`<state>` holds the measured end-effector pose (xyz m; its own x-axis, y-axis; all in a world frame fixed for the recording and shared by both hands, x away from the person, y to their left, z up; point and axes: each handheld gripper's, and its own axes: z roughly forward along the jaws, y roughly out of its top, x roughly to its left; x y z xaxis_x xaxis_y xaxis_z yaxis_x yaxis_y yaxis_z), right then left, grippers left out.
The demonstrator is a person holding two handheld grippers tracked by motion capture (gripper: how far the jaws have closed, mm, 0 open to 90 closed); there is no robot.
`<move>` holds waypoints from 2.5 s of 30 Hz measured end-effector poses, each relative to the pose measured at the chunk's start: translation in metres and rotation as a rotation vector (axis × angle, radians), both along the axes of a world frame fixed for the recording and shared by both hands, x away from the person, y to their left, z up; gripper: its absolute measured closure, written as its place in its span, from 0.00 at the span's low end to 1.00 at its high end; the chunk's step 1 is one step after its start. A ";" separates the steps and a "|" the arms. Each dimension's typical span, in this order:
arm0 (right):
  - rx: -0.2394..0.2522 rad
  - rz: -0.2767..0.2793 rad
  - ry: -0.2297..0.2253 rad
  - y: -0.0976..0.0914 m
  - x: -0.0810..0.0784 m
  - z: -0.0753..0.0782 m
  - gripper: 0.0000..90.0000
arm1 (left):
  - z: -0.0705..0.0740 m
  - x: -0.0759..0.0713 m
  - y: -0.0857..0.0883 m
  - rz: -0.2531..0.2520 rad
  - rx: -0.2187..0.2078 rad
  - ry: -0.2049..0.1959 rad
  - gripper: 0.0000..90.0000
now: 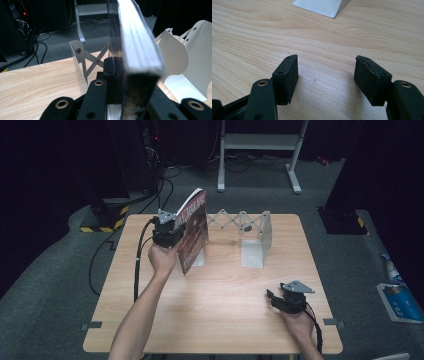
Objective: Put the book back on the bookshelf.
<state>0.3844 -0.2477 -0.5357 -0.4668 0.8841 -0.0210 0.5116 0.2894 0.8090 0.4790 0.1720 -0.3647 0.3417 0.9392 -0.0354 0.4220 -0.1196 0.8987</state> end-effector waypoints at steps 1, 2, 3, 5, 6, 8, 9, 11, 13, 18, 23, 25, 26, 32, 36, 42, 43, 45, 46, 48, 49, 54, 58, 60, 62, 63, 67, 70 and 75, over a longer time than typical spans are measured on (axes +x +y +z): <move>0.000 0.000 0.000 0.000 0.000 0.000 0.40 | 0.000 0.000 0.001 0.003 -0.007 0.003 0.92; 0.000 0.000 0.000 0.000 0.000 0.000 0.40 | -0.001 0.000 0.003 0.005 -0.008 0.007 0.92; 0.000 0.000 0.000 0.000 0.000 0.000 0.40 | -0.001 0.000 0.005 0.007 -0.014 0.011 0.92; 0.000 0.000 0.000 0.000 0.000 0.000 0.40 | -0.002 0.000 0.008 0.017 -0.023 0.018 0.91; 0.000 0.001 0.000 0.000 0.000 0.000 0.40 | -0.002 0.000 0.009 0.021 -0.027 0.018 0.91; 0.000 0.001 0.000 0.000 0.000 0.000 0.40 | -0.003 0.000 0.012 0.026 -0.025 0.022 0.91; 0.000 0.001 0.000 0.000 0.000 0.000 0.40 | -0.003 0.000 0.013 0.029 -0.024 0.021 0.91; 0.002 0.000 0.001 0.000 0.000 0.000 0.40 | -0.003 0.000 0.014 0.030 -0.022 0.023 0.90; 0.002 0.000 0.002 0.000 0.000 0.000 0.40 | -0.003 0.000 0.016 0.034 -0.021 0.025 0.89; 0.003 0.001 0.002 0.000 0.000 0.000 0.40 | -0.004 0.002 0.020 0.042 -0.026 0.038 0.86; 0.003 0.000 0.003 0.000 0.000 0.000 0.40 | -0.003 0.003 0.022 0.044 -0.016 0.052 0.83; 0.002 0.001 0.003 0.000 0.000 0.000 0.40 | -0.003 0.002 0.023 0.047 -0.013 0.055 0.80; 0.002 0.002 0.002 0.000 0.000 0.000 0.40 | -0.002 0.002 0.023 0.047 -0.011 0.058 0.79; 0.002 0.001 0.003 0.000 0.000 0.000 0.40 | 0.004 -0.002 0.025 0.048 0.002 0.035 0.79; 0.002 0.002 0.002 0.000 0.000 0.000 0.40 | 0.008 -0.004 0.029 0.055 -0.007 0.028 0.78; 0.002 0.002 0.002 0.000 0.000 0.000 0.40 | 0.009 -0.004 0.031 0.057 -0.015 0.040 0.73; 0.002 0.003 0.002 0.000 0.000 0.000 0.40 | 0.008 -0.004 0.032 0.057 -0.014 0.044 0.71; 0.001 0.003 0.002 0.000 0.000 0.000 0.40 | 0.007 -0.004 0.033 0.054 -0.012 0.052 0.68; 0.001 0.002 0.001 0.000 0.000 0.000 0.40 | 0.007 -0.004 0.033 0.055 -0.013 0.054 0.67; 0.001 0.003 0.002 0.000 0.000 0.000 0.40 | 0.006 -0.004 0.034 0.053 -0.006 0.055 0.65; 0.001 0.003 0.002 0.000 0.000 0.000 0.40 | 0.005 -0.005 0.034 0.053 -0.005 0.056 0.64; 0.002 0.002 0.001 0.000 0.000 0.000 0.40 | 0.005 -0.007 0.037 0.033 -0.016 0.059 0.54; 0.002 0.002 0.001 0.000 0.000 0.000 0.40 | 0.004 -0.009 0.040 0.025 -0.031 0.061 0.48; 0.001 0.003 0.002 0.000 0.000 0.000 0.40 | 0.003 -0.010 0.042 0.020 -0.037 0.058 0.46; 0.001 0.003 0.002 0.000 0.000 0.000 0.40 | 0.002 -0.012 0.044 0.014 -0.040 0.060 0.45; 0.002 0.002 0.001 0.000 0.000 0.000 0.40 | 0.002 -0.012 0.045 0.012 -0.039 0.057 0.44; 0.002 0.002 0.001 0.000 0.000 0.000 0.40 | 0.002 -0.017 0.047 0.002 -0.053 0.040 0.43; 0.002 0.002 0.001 0.000 0.000 0.000 0.40 | 0.003 -0.020 0.049 -0.004 -0.055 0.032 0.42; 0.002 0.002 0.001 0.000 0.000 0.000 0.40 | 0.003 -0.025 0.052 -0.013 -0.053 0.025 0.40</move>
<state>0.3844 -0.2473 -0.5359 -0.4683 0.8834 -0.0187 0.5117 0.2885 0.8093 0.4543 0.2242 -0.3617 0.3526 0.9311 -0.0935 0.4432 -0.0782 0.8930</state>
